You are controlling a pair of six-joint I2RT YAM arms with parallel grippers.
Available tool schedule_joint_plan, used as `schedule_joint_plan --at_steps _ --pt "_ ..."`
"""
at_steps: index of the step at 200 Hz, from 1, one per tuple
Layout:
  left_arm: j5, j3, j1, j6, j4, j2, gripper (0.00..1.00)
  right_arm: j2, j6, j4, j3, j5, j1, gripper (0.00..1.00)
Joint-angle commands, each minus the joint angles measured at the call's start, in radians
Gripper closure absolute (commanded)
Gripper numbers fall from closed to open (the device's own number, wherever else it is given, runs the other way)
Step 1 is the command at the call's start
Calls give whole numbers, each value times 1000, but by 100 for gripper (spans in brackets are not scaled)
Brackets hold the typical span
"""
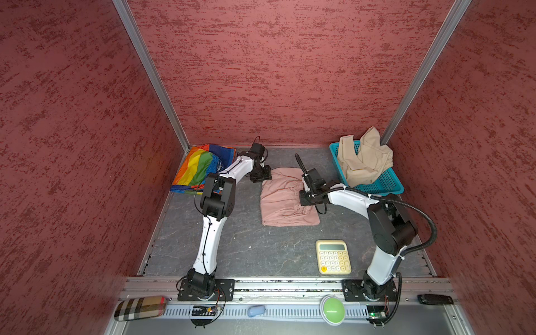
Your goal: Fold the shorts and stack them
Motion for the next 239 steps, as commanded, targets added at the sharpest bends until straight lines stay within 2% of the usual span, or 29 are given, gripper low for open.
schedule_joint_plan --at_steps 1,10,48,91,122,166,175,191,198,210,239 --pt "11 19 5 -7 24 15 43 -30 -9 -2 -13 -5 -12 92" --pt "13 16 7 -16 36 19 52 -31 -10 -2 -15 -8 -12 92" --pt "5 7 25 -29 61 19 100 -48 -8 1 -35 -13 -21 94" --pt "21 6 74 -32 75 17 100 -85 -2 12 -84 -23 -39 96" --pt "27 -49 111 -38 116 -19 100 -112 0 27 -126 -37 -75 96" --pt "21 -55 123 -35 125 -20 100 -104 -12 22 -101 -67 -93 94" --pt "39 -53 127 -44 129 -21 100 -110 -14 22 -97 -75 -92 85" --pt "69 -52 127 -60 144 -34 100 -137 -17 5 -86 -83 -90 49" --pt "78 -52 125 -68 150 -40 100 -160 -17 1 -80 -84 -88 38" --pt "89 -52 125 -85 158 -51 100 -204 -11 -1 -70 -85 -79 27" --pt "135 -52 130 -130 179 -48 100 -229 26 -36 -3 -78 -6 9"
